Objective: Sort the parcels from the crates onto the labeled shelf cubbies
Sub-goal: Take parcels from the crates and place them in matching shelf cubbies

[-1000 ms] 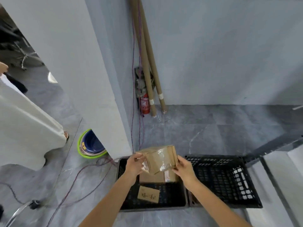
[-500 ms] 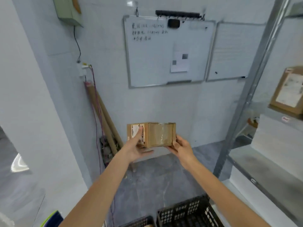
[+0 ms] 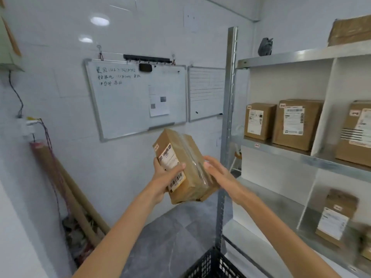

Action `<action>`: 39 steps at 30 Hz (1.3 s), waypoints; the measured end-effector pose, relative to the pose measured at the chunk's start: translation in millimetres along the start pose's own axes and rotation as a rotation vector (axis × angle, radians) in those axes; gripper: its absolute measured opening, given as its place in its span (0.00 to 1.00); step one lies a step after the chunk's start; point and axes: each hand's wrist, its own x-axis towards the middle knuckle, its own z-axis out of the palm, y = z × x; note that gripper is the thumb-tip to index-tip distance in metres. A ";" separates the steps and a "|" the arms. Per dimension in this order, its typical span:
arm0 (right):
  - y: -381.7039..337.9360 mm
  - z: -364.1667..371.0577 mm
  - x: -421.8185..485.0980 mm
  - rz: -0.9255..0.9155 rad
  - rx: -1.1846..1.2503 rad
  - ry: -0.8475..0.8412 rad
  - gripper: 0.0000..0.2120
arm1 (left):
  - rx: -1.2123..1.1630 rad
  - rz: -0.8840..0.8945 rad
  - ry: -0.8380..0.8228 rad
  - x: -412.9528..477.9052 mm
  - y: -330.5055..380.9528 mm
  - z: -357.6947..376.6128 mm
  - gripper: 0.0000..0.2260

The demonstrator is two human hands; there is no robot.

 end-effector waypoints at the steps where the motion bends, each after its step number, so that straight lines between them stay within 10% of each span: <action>1: -3.2 3.0 -6.9 -0.003 -0.118 0.021 0.37 | 0.064 0.040 -0.040 -5.8 -0.4 10.1 0.49; 4: 1.7 5.4 -28.5 -0.010 -0.347 0.147 0.51 | 0.141 0.153 -0.174 -25.9 -0.5 37.6 0.55; 10: 11.4 -25.9 -103.4 0.003 0.109 0.227 0.39 | 0.083 0.273 -0.454 -48.9 -1.1 59.2 0.23; 39: 3.6 -192.1 -352.7 -0.074 0.045 0.435 0.44 | 0.007 0.321 -1.065 -164.4 -27.2 294.6 0.33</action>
